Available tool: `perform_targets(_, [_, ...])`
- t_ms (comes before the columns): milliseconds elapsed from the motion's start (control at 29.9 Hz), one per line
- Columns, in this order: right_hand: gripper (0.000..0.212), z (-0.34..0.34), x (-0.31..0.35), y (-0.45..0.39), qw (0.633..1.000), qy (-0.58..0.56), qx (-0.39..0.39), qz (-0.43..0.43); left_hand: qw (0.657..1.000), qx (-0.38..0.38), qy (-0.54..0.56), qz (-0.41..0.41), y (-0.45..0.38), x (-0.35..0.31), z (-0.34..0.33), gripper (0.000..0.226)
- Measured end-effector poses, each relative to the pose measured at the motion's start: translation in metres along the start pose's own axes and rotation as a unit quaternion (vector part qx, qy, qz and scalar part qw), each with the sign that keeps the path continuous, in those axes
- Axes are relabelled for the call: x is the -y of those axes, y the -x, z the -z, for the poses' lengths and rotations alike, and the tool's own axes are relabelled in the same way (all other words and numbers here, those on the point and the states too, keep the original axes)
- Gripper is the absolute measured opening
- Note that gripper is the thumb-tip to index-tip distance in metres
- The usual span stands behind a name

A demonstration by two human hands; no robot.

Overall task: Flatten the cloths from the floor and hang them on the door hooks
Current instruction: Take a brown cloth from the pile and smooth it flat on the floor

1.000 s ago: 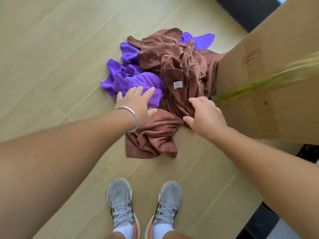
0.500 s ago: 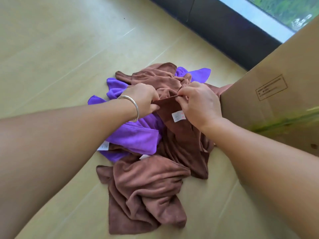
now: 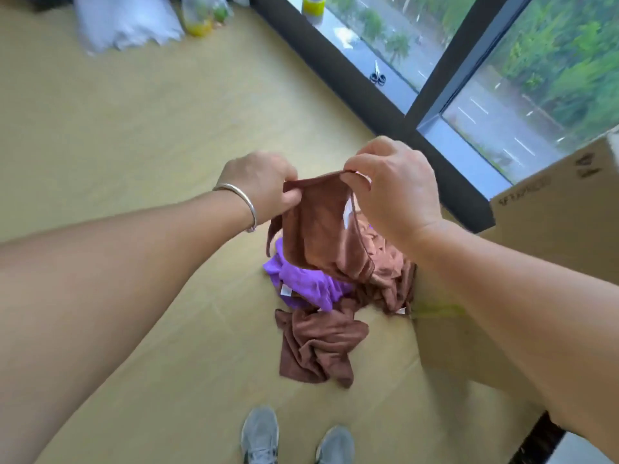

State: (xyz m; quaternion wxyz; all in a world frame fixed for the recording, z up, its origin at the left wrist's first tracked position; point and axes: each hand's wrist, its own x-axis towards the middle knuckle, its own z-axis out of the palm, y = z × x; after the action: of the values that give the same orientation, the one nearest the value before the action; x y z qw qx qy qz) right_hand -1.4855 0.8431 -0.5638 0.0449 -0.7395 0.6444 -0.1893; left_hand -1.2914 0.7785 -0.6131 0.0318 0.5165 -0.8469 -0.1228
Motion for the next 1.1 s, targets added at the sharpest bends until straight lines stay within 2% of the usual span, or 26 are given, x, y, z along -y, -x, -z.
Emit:
perform_targets(134, [0.017, 0.063, 0.064, -0.056, 0.998, -0.020, -0.042, 0.040, 0.997, -0.022, -0.046, 0.054, 0.022, 0.042, 0.094, 0.017])
perform_targets(301, [0.017, 0.099, 0.132, -0.108, 0.991, -0.059, -0.085, 0.081, 0.978, -0.054, -0.091, 0.181, 0.069, 0.107, 0.157, 0.017])
perform_targets(402, [0.016, 0.101, 0.171, -0.128, 0.987, -0.073, -0.091, 0.107, 0.956, -0.075, -0.119, 0.257, 0.106, 0.143, 0.183, 0.013])
perform_targets(569, [0.015, 0.084, 0.236, -0.147, 0.985, -0.084, -0.081, 0.130, 0.912, -0.023, -0.181, 0.367, 0.180, 0.211, 0.221, 0.014])
perform_targets(703, [0.012, 0.058, 0.273, -0.142, 0.984, -0.086, -0.046, 0.148, 0.887, -0.007, -0.212, 0.411, 0.244, 0.250, 0.243, 0.017])
perform_targets(904, [0.009, 0.005, 0.285, -0.088, 0.980, -0.055, 0.044, 0.183, 0.882, -0.012, -0.181, 0.435, 0.336, 0.262, 0.212, 0.019])
perform_targets(1105, [0.007, -0.066, 0.251, 0.030, 0.966, -0.009, 0.179, 0.188, 0.893, 0.023, -0.143, 0.426, 0.436, 0.211, 0.096, 0.018])
